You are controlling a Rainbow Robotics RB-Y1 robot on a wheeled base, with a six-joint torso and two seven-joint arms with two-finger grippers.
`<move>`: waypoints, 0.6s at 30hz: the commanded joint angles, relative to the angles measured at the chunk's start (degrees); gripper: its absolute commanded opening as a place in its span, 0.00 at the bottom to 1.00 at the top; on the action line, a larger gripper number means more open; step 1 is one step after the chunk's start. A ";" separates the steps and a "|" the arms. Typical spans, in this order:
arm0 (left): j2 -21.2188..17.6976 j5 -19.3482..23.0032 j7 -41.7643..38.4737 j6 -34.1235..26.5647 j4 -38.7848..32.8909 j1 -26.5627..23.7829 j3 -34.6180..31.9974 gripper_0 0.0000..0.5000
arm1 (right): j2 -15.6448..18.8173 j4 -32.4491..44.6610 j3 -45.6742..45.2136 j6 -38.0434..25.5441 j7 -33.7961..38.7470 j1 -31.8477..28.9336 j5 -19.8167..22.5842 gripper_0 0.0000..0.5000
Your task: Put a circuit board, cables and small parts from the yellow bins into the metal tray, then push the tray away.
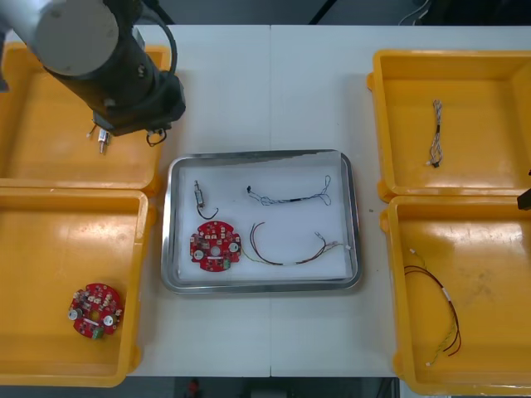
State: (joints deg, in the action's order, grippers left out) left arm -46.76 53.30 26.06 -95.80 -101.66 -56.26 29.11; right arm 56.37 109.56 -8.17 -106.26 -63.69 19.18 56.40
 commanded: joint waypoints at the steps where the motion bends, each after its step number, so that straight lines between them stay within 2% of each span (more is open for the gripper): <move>1: 5.54 -5.22 -6.55 -0.70 -2.40 3.44 -1.86 0.00 | 2.34 1.45 -1.50 0.35 -0.12 -0.55 -0.41 1.00; 7: 10.55 -13.04 -7.78 -1.23 -2.31 5.99 2.27 0.00 | 2.34 1.45 -1.50 0.35 -0.12 -0.55 -0.41 1.00; 9: 12.57 -16.82 -9.98 -1.23 -2.14 6.87 4.55 0.00 | 2.34 1.45 -1.50 0.35 -0.12 -0.55 -0.41 1.00; 12: 14.68 -20.07 -12.71 -1.23 -2.23 8.10 6.66 0.00 | 2.34 1.45 -1.50 0.35 -0.12 -0.55 -0.41 1.00; 18: 17.67 -23.59 -14.29 -1.05 -2.14 10.29 9.47 0.00 | 2.34 1.45 -1.50 0.35 -0.12 -0.55 -0.41 1.00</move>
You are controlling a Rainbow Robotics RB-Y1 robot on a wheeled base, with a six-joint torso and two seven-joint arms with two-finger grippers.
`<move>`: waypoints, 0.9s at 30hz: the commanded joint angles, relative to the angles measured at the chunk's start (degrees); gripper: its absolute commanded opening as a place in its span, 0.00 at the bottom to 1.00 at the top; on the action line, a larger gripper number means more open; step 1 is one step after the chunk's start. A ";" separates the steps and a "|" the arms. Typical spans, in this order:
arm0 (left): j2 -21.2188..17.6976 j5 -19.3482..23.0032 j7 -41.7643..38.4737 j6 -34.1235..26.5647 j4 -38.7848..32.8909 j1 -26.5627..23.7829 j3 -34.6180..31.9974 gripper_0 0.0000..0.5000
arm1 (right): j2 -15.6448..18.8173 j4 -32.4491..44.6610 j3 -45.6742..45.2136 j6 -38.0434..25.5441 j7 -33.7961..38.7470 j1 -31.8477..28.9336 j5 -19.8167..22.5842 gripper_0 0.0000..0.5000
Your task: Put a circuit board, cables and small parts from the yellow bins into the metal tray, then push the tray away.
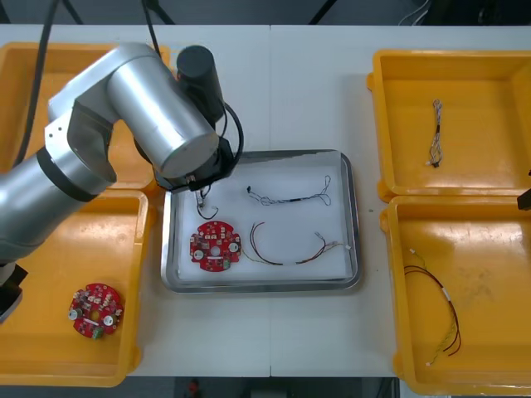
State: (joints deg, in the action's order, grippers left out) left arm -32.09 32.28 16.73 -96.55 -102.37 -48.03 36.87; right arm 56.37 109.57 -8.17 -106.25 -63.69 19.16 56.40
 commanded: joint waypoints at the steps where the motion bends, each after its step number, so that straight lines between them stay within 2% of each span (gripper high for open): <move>1: 3.35 -3.71 -5.13 0.22 -1.43 2.59 2.51 0.00 | 2.34 1.44 -1.50 0.34 -0.12 -0.53 -0.41 1.00; 6: 4.41 -8.46 -5.74 3.21 -0.64 4.26 5.32 0.00 | 2.34 1.44 -1.50 0.34 -0.12 -0.53 -0.41 1.00; 13: 5.99 -11.01 -5.39 6.19 2.88 4.34 6.11 0.00 | 2.34 1.44 -1.50 0.34 -0.12 -0.53 -0.41 1.00; 24: 6.78 -12.76 -4.77 8.22 6.66 4.34 7.08 0.00 | 2.34 1.44 -1.50 0.34 -0.12 -0.53 -0.41 1.00; 26: 6.78 -12.85 -4.77 8.22 6.66 4.34 7.08 0.02 | 2.34 1.44 -1.50 0.34 -0.12 -0.53 -0.41 1.00; 27: 6.78 -12.76 -4.60 8.22 6.66 4.34 7.17 0.08 | 2.34 1.44 -1.50 0.34 -0.12 -0.53 -0.41 1.00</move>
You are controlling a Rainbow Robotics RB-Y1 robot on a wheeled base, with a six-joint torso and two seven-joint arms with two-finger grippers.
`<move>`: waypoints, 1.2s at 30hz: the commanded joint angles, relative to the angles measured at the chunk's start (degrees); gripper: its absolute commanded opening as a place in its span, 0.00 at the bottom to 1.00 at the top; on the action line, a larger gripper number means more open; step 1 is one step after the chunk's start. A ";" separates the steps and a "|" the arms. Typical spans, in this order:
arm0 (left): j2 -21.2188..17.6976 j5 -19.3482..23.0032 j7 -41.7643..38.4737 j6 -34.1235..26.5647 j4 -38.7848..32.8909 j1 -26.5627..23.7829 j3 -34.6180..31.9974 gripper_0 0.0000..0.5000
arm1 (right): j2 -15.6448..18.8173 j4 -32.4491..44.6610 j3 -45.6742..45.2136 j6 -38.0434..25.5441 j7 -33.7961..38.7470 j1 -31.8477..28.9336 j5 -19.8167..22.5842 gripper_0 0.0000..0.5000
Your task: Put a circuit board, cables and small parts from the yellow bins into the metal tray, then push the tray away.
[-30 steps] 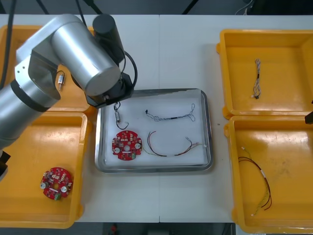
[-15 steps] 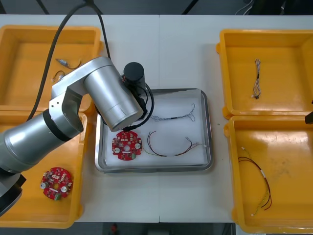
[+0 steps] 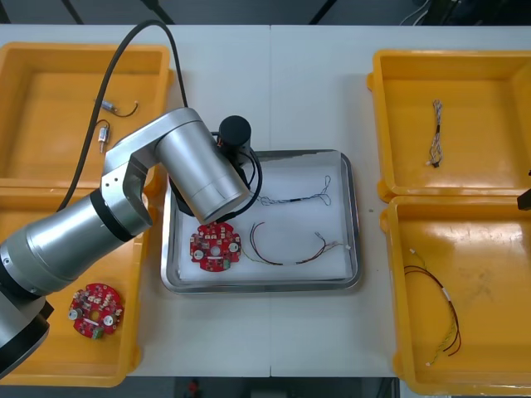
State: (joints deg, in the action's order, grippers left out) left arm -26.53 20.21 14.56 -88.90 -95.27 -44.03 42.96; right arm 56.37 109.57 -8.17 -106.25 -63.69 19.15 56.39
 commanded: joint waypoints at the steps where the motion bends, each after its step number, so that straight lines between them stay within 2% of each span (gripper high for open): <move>1: 1.22 -0.70 -2.43 0.57 -0.44 0.35 1.07 0.10 | 2.34 1.44 -1.50 0.34 -0.12 -0.51 -0.41 1.00; 5: 1.22 -0.96 -2.16 0.57 -0.44 0.35 1.07 0.28 | 2.34 1.44 -1.50 0.34 -0.12 -0.51 -0.41 1.00; 6: 1.22 -1.05 -1.99 0.57 -0.44 0.26 1.07 0.43 | 2.34 1.44 -1.50 0.34 -0.12 -0.51 -0.41 1.00; 7: 1.22 -1.05 -1.99 0.57 -0.44 0.26 1.07 0.43 | 2.34 1.44 -1.50 0.34 -0.12 -0.51 -0.41 1.00; 8: 1.05 -0.96 -1.81 0.57 -0.62 0.17 1.07 0.55 | 2.34 1.44 -1.50 0.34 -0.12 -0.51 -0.41 1.00; 12: 0.52 -0.35 -1.90 0.57 -1.67 -0.27 1.07 0.68 | 2.34 1.44 -1.50 0.34 -0.12 -0.51 -0.41 1.00; 17: -0.36 2.20 -2.34 -0.05 -3.34 -1.41 0.90 0.74 | 2.34 1.44 -1.50 0.34 -0.12 -0.51 -0.41 1.00; 21: -1.06 5.10 -2.43 -2.77 -5.89 -2.46 -0.77 0.76 | 2.34 1.44 -1.50 0.34 -0.12 -0.51 -0.41 1.00; 24: -2.47 10.29 -2.25 -6.73 -9.23 -4.48 -3.58 0.77 | 2.34 1.44 -1.50 0.34 -0.12 -0.51 -0.41 1.00; 25: -2.47 10.29 -2.25 -6.73 -9.23 -4.48 -3.58 0.77 | 2.34 1.44 -1.50 0.34 -0.12 -0.51 -0.41 1.00; 28: -5.02 16.88 -1.81 -11.56 -12.66 -7.21 -8.15 0.79 | 2.34 1.44 -1.50 0.34 -0.12 -0.51 -0.41 1.00; 29: -5.02 16.88 -1.81 -11.56 -12.66 -7.21 -8.15 0.79 | 2.34 1.44 -1.50 0.34 -0.12 -0.51 -0.41 1.00; 30: -6.69 19.60 -1.55 -13.14 -13.72 -8.44 -9.82 0.83 | 2.34 1.44 -1.50 0.34 -0.12 -0.51 -0.41 1.00; 31: -7.22 20.48 -1.46 -13.76 -13.89 -8.88 -10.44 0.86 | 2.34 1.44 -1.50 0.34 -0.12 -0.51 -0.41 1.00; 32: -9.06 22.86 -1.28 -15.17 -14.51 -10.02 -12.20 0.94 | 2.34 1.44 -1.50 0.34 -0.12 -0.51 -0.41 1.00; 36: -12.14 26.11 -0.58 -16.40 -14.68 -11.69 -15.27 1.00 | 2.34 1.44 -1.50 0.34 -0.12 -0.51 -0.41 1.00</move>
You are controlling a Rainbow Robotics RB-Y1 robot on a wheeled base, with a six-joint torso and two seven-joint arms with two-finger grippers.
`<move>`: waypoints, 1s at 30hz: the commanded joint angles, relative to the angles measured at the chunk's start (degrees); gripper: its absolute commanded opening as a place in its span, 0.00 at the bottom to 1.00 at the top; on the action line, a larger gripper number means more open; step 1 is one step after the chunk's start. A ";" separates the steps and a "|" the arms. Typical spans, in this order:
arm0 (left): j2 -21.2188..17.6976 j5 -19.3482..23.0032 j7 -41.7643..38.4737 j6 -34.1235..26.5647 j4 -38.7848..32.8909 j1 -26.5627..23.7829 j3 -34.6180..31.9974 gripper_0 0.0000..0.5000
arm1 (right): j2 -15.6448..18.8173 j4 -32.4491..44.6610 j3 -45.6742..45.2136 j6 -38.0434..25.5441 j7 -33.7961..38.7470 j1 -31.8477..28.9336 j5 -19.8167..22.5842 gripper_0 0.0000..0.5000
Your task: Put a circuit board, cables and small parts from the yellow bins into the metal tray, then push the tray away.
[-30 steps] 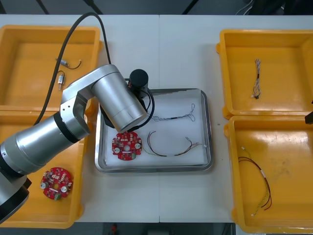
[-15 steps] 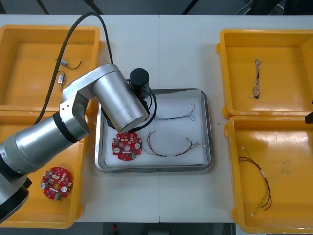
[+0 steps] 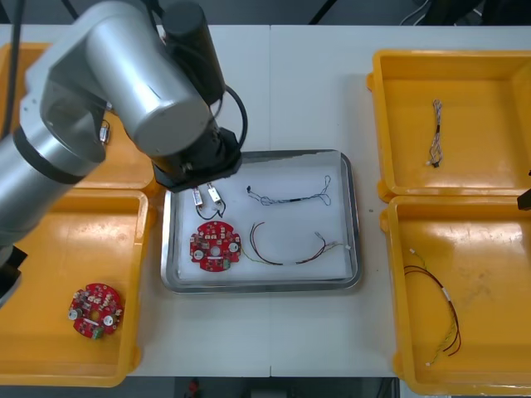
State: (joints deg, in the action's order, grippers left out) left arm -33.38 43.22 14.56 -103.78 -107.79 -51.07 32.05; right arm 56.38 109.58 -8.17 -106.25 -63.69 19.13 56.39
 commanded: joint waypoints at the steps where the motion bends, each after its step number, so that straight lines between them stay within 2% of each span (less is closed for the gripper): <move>1: -6.26 3.71 -0.32 -1.69 -2.16 -5.01 -5.42 1.00 | 2.33 1.43 -1.49 0.34 -0.12 -0.50 -0.40 1.00; 9: -13.20 4.94 2.05 -2.48 -0.58 -6.94 -7.53 1.00 | 2.33 1.43 -1.49 0.34 -0.12 -0.50 -0.40 1.00; 12: -16.19 7.76 6.71 -2.48 1.09 -7.03 -8.76 1.00 | 1.98 0.99 -0.35 0.25 -0.38 -1.03 -0.05 1.00; 15: -19.71 10.57 11.63 -1.95 2.68 -7.03 -9.55 1.00 | 3.47 1.16 1.14 0.25 -0.47 0.73 0.83 1.00; 23: -28.94 20.15 26.31 0.95 8.57 -6.94 -10.34 1.00 | 4.18 2.22 3.52 -0.19 -2.40 5.30 8.12 1.00; 28: -29.73 22.17 35.36 1.65 12.61 -6.94 -10.87 1.00 | 4.18 7.32 7.38 -0.19 -3.63 7.24 8.21 1.00; 30: -31.13 23.40 39.58 2.00 13.84 -6.24 -11.22 1.00 | 4.18 10.22 9.84 -0.01 -4.25 8.11 7.77 1.00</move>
State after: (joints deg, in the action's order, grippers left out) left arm -61.00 64.95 50.96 -102.81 -95.29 -55.37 23.34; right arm 57.90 115.11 -2.05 -106.30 -64.65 24.26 64.39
